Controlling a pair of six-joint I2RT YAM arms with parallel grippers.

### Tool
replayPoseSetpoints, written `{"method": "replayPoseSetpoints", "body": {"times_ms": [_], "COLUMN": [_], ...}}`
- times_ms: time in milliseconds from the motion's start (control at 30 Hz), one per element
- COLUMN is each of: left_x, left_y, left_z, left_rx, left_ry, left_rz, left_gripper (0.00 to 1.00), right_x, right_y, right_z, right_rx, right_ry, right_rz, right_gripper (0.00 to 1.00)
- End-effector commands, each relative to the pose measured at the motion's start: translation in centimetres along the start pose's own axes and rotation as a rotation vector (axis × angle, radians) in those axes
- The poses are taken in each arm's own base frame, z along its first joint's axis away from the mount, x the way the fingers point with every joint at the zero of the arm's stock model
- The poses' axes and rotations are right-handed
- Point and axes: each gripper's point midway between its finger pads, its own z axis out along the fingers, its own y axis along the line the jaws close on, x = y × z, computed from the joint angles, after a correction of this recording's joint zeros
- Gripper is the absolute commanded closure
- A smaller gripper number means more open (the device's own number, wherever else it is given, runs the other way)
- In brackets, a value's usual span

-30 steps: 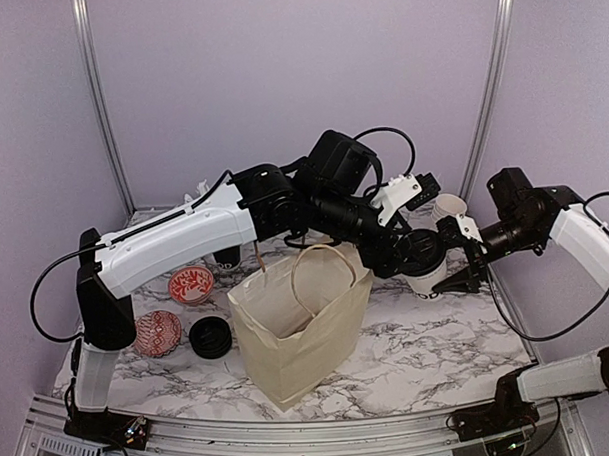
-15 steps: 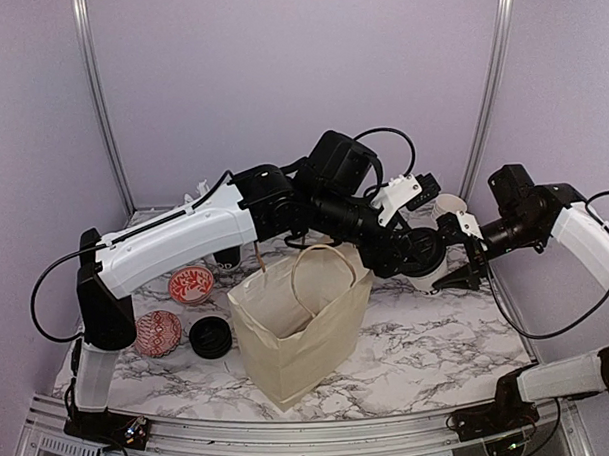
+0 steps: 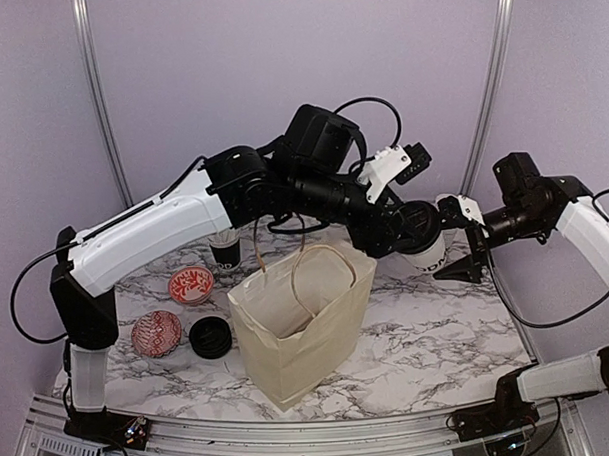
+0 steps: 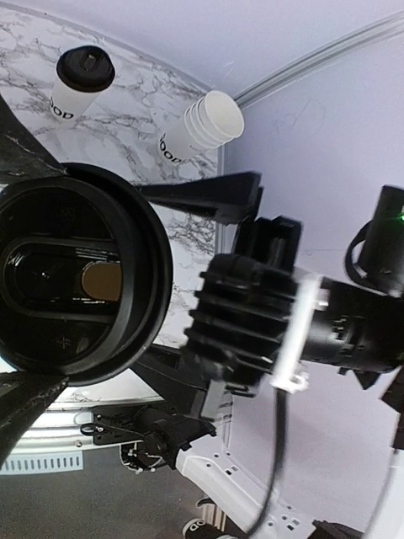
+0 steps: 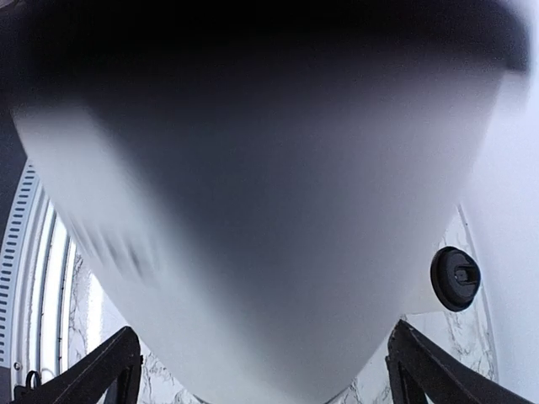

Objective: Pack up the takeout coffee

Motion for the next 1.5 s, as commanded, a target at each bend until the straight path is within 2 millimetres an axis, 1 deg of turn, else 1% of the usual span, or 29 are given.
{"method": "replayPoseSetpoints", "body": {"times_ms": [0,67,133,167,233,267,367,433,500,567,633,700,800,867,900,967,1033,1167,1233,1333,1400,1467], "left_x": [-8.6,-9.5,-9.6,-9.5,-8.5,-7.8,-4.8,-2.5,0.5,4.0,7.7,11.2,14.7,16.4,16.8,17.5,17.6,17.6,17.5,16.9,15.9,14.3], "left_y": [0.5,1.0,1.6,2.6,3.7,4.3,5.8,6.7,7.6,8.7,9.5,10.3,11.2,11.8,12.2,12.9,13.4,13.9,14.0,14.1,14.1,13.7], "left_z": [-10.2,-12.9,-15.5,-17.2,-20.0,-21.4,-24.6,-26.4,-27.4,-27.8,-27.6,-26.7,-24.9,-22.9,-22.1,-20.8,-20.0,-19.6,-19.8,-20.5,-21.4,-22.8], "left_rx": [-0.12,-0.175,-0.247,-0.321,-0.424,-0.477,-0.615,-0.692,-0.742,-0.771,-0.781,-0.778,-0.74,-0.694,-0.684,-0.682,-0.677,-0.671,-0.68,-0.692,-0.707,-0.708], "left_ry": [-0.22,-0.248,-0.246,-0.239,-0.209,-0.191,-0.117,-0.056,0.022,0.109,0.2,0.293,0.366,0.389,0.397,0.416,0.422,0.423,0.418,0.399,0.369,0.319], "left_rz": [0.047,0.049,0.053,0.05,0.05,0.047,0.025,-0.007,-0.055,-0.118,-0.179,-0.236,-0.308,-0.341,-0.348,-0.355,-0.361,-0.37,-0.37,-0.367,-0.362,-0.352], "left_gripper": [0.25,0.25,0.24,0.24,0.24,0.23,0.23,0.22,0.2,0.2,0.2,0.21,0.22,0.24,0.24,0.24,0.24,0.25,0.24,0.23,0.21,0.2], "right_x": [0.1,0.4,0.7,0.8,1.1,1.2,1.6,1.8,1.8,1.8,1.8,1.7,1.9,2.0,2.0,2.0,2.2,2.6,2.3,1.1,0.0,-0.8], "right_y": [-1.0,-1.1,-1.2,-1.3,-1.3,-1.3,-1.4,-1.5,-1.6,-1.6,-1.6,-1.7,-1.7,-1.6,-1.6,-1.5,-1.4,-1.4,-1.7,-2.3,-2.6,-2.6], "right_z": [-0.8,-0.9,-0.8,-0.8,-0.6,-0.4,-0.1,0.1,0.2,0.3,0.4,0.5,0.8,1.0,1.1,1.2,1.2,1.5,1.6,1.7,2.1,3.0], "right_rx": [0.05,0.056,0.059,0.061,0.059,0.058,0.054,0.051,0.046,0.043,0.036,0.032,0.025,0.02,0.018,0.014,0.012,0.01,0.01,-0.001,-0.023,-0.057], "right_ry": [0.024,0.029,0.036,0.038,0.039,0.039,0.039,0.039,0.036,0.03,0.025,0.024,0.025,0.026,0.023,0.02,0.023,0.034,0.028,-0.003,-0.038,-0.052], "right_rz": [0.029,0.038,0.049,0.055,0.063,0.068,0.082,0.089,0.095,0.097,0.1,0.1,0.101,0.101,0.102,0.104,0.106,0.112,0.113,0.104,0.104,0.098], "right_gripper": [0.01,0.01,0.01,0.01,0.01,0.01,0.01,0.01,0.01,0.01,0.01,0.01,0.01,0.01,0.01,0.01,0.01,0.01,0.01,0.01,0.03,0.05]}}
